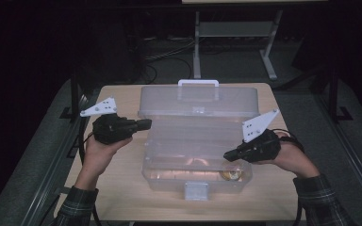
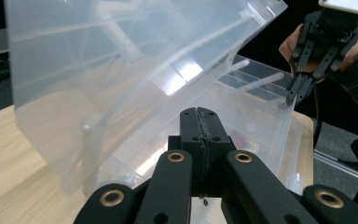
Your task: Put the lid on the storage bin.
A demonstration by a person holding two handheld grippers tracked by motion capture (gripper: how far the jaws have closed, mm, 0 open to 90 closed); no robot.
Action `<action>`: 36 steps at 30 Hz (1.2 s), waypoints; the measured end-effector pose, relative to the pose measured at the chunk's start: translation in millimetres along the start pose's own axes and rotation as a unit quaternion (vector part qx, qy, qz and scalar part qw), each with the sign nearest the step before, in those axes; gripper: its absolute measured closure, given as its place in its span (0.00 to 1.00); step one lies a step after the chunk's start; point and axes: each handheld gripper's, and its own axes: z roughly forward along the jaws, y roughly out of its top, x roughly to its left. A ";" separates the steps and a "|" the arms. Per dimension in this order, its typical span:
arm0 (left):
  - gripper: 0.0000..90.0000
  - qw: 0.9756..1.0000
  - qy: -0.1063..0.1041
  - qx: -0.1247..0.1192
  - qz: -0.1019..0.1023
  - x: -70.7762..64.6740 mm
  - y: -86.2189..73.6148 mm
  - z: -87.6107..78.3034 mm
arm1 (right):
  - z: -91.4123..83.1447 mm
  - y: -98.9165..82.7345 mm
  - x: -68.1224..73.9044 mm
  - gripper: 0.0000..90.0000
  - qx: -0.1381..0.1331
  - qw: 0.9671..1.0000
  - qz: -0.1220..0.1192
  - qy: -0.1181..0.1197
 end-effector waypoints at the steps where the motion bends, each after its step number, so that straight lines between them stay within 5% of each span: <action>1: 1.00 1.000 0.001 0.000 0.000 0.4 -0.1 -0.9 | -0.1 -0.2 0.3 1.00 0.000 1.000 0.000 -0.001; 16: 1.00 1.000 0.008 -0.010 -0.006 0.4 -8.9 -8.4 | 3.2 -4.6 5.2 0.99 0.001 1.000 0.000 0.000; 24: 1.00 1.000 0.010 -0.009 -0.007 -0.6 -11.8 -10.2 | -12.3 -12.5 9.0 0.89 -0.036 0.999 0.031 -0.018; 29: 1.00 1.000 0.010 -0.009 -0.007 -2.0 -13.7 -10.8 | -30.0 -20.5 10.1 0.89 -0.069 0.995 0.060 -0.048; 36: 1.00 1.000 0.011 -0.010 -0.007 -5.1 -17.6 -12.6 | -49.8 -32.6 10.1 1.00 -0.113 0.984 0.103 -0.087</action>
